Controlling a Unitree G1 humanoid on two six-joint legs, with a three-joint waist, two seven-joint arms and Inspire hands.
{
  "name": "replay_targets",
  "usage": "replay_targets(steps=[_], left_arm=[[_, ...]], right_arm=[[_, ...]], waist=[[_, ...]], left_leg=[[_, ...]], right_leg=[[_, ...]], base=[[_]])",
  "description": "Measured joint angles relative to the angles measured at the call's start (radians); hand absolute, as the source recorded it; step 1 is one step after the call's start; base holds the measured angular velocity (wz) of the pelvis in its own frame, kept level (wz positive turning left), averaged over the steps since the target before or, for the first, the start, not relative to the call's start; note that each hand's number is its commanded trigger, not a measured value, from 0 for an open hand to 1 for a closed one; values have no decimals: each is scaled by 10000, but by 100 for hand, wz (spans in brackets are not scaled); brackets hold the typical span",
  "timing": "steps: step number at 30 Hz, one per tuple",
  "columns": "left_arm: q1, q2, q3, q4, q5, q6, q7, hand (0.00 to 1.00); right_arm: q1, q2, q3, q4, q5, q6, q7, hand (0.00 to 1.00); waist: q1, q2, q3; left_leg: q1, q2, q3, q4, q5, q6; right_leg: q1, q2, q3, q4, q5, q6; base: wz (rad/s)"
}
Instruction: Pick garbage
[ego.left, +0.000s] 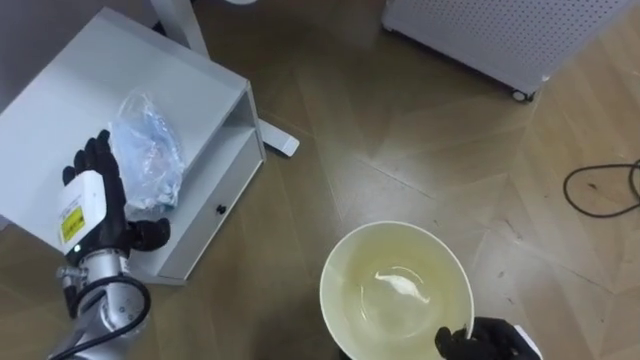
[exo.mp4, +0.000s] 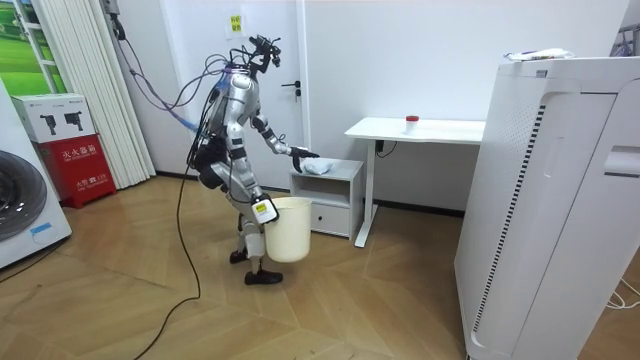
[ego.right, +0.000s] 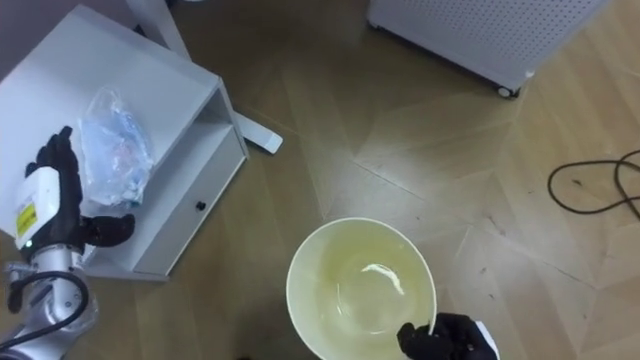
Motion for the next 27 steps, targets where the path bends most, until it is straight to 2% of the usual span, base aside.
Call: replay_targets(steps=[5, 9, 17, 22, 27], left_arm=[[-415, 331, -204, 393, 297, 200, -262, 0], [-530, 344, -207, 418, 477, 355, -391, 0], [-572, 374, -998, 708, 708, 623, -772, 0], [-587, 479, -1018, 769, 1190, 780, -898, 0], [-727, 525, -1208, 772, 1577, 1094, -967, 0]], right_arm=[[0, -100, 8, -308, 77, 8, 181, 100], [0, -195, 40, -337, 76, 141, 245, 100], [-4, -199, 241, -343, 465, 237, 249, 100], [-4, -272, 227, -384, 558, 296, 308, 100], [2, -386, 283, -518, 985, 432, 386, 100]], waist=[[-240, -11, 9], [-276, -15, 12], [-497, 0, 25], [-520, 0, 27], [-492, 31, 45]], left_leg=[[-479, 0, -12, 270, -25, 5], [-556, 11, 7, 385, -59, -20], [-629, 39, -15, 395, -84, -24], [-754, 21, -15, 388, -87, -22], [-795, 22, -21, 368, -88, -21]], right_leg=[[-496, -9, 87, 333, -77, -7], [-611, 13, 138, 465, -102, -38], [-660, -27, 40, 461, -116, -63], [-795, -54, 21, 458, -118, -63], [-826, -46, 11, 428, -118, -64]], base=[[3], [-3], [0], [0], [0]])
